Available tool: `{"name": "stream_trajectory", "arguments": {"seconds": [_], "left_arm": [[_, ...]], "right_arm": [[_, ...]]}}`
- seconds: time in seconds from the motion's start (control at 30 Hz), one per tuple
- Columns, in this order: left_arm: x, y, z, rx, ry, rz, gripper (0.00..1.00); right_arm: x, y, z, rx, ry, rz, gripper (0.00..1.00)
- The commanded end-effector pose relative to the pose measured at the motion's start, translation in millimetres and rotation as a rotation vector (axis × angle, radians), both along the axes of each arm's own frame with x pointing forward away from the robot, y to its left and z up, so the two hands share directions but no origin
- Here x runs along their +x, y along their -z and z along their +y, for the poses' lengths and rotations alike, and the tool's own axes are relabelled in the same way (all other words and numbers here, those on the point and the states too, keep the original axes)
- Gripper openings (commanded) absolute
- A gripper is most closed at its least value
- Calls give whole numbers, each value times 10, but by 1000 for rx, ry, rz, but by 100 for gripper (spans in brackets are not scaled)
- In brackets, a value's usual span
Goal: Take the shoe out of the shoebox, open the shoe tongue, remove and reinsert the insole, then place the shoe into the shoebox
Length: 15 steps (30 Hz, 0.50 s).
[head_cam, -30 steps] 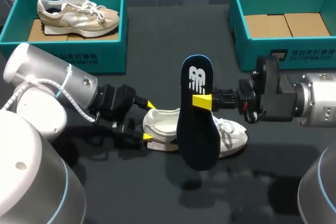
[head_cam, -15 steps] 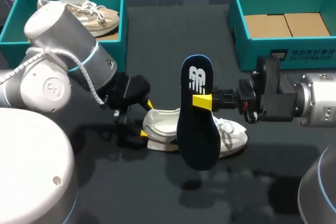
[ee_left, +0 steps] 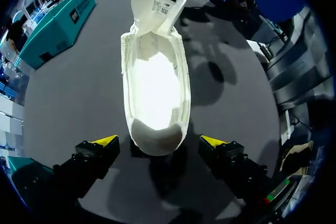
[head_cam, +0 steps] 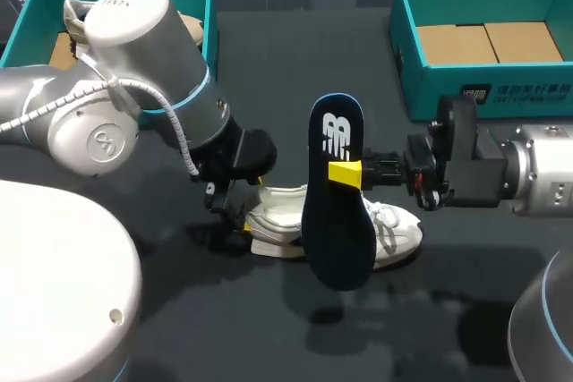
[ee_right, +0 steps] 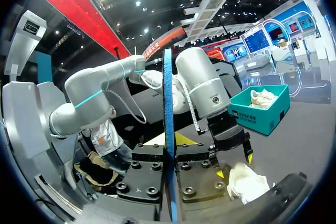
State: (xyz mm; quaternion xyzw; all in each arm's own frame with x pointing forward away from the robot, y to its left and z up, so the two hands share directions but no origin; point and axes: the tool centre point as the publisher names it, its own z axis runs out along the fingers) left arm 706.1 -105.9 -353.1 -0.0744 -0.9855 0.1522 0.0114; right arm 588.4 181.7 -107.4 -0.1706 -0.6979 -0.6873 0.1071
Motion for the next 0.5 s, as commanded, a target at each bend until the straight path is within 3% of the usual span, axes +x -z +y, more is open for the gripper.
{"name": "stream_trajectory", "arguments": {"seconds": [0.03, 0.5], "left_arm": [[-3, -19, -11, 27, 0, -4, 100], [-1, -35, -61, 149, -8, -22, 100]], "right_arm": [[-19, 9, 11, -1, 3, 0, 0], [-19, 9, 11, -1, 3, 0, 0]]}}
